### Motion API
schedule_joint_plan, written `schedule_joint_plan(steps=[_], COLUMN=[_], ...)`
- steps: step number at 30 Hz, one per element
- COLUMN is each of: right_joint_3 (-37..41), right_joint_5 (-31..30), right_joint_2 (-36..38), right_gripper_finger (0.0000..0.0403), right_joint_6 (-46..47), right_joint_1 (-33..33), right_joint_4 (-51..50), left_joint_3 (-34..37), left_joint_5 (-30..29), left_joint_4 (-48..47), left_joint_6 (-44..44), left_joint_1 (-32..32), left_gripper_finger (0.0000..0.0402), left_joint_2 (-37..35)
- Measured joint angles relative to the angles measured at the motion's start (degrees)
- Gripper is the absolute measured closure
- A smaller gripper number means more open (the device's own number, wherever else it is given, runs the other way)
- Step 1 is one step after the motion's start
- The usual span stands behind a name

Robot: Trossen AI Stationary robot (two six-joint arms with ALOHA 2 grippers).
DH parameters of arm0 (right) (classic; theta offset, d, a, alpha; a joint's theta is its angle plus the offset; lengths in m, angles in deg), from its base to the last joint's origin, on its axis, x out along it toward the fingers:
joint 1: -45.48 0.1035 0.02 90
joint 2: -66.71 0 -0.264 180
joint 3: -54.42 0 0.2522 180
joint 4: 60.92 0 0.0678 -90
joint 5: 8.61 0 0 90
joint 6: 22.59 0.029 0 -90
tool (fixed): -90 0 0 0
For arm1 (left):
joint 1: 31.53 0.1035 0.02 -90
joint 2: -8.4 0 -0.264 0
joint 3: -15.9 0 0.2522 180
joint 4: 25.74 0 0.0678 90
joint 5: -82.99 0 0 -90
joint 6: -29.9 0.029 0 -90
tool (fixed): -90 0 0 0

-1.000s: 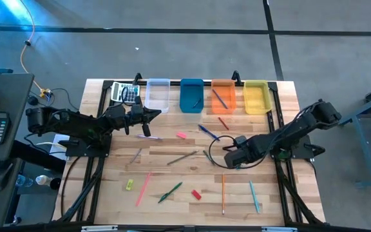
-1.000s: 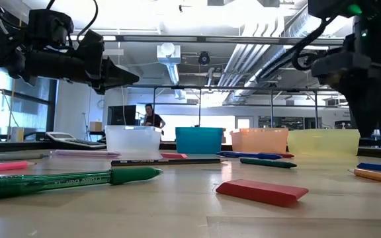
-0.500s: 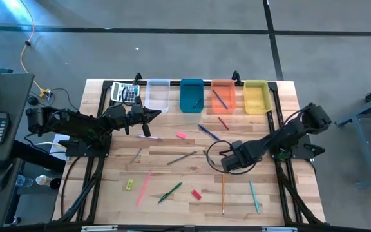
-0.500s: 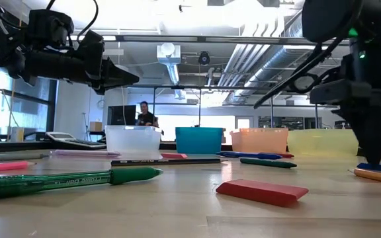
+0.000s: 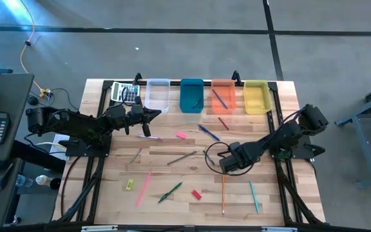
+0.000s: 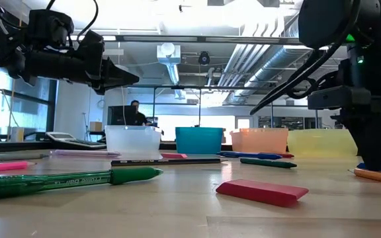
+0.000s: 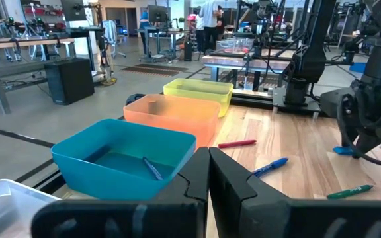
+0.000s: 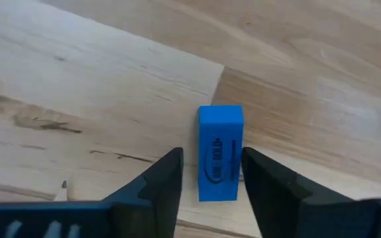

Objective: Sort crayons/erasers/pens/pencils in bins
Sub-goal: Put the blue eraser into the yellow bin

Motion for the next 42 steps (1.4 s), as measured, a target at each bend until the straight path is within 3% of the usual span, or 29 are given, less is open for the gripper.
schedule_joint_plan(steps=[7,15,33,38,42], right_joint_3=[0.07,0.44,0.26,0.26,0.24], right_joint_5=[-0.07,1.97,-10.36,-15.05,-15.30], right_joint_2=[-0.04,1.65,19.76,22.41,22.71], right_gripper_finger=[0.0321,0.0330,0.0331,0.0331,0.0331], right_joint_6=[-3.50,-10.25,-31.06,-39.48,-46.91], right_joint_1=[-1.06,-3.55,-15.91,-20.05,-23.29], right_joint_4=[1.41,2.58,4.10,9.95,16.38], left_joint_3=[0.00,0.00,0.00,0.00,0.00], left_joint_5=[0.00,0.00,0.00,0.00,0.00], left_joint_4=[0.00,0.02,0.02,0.02,0.01], left_joint_6=[0.00,0.00,0.00,0.15,0.14], left_joint_1=[-0.01,0.00,0.00,-0.01,-0.02], left_gripper_finger=[0.0401,0.0401,0.0401,0.0401,0.0401], left_joint_2=[0.00,0.00,0.00,0.00,0.00])
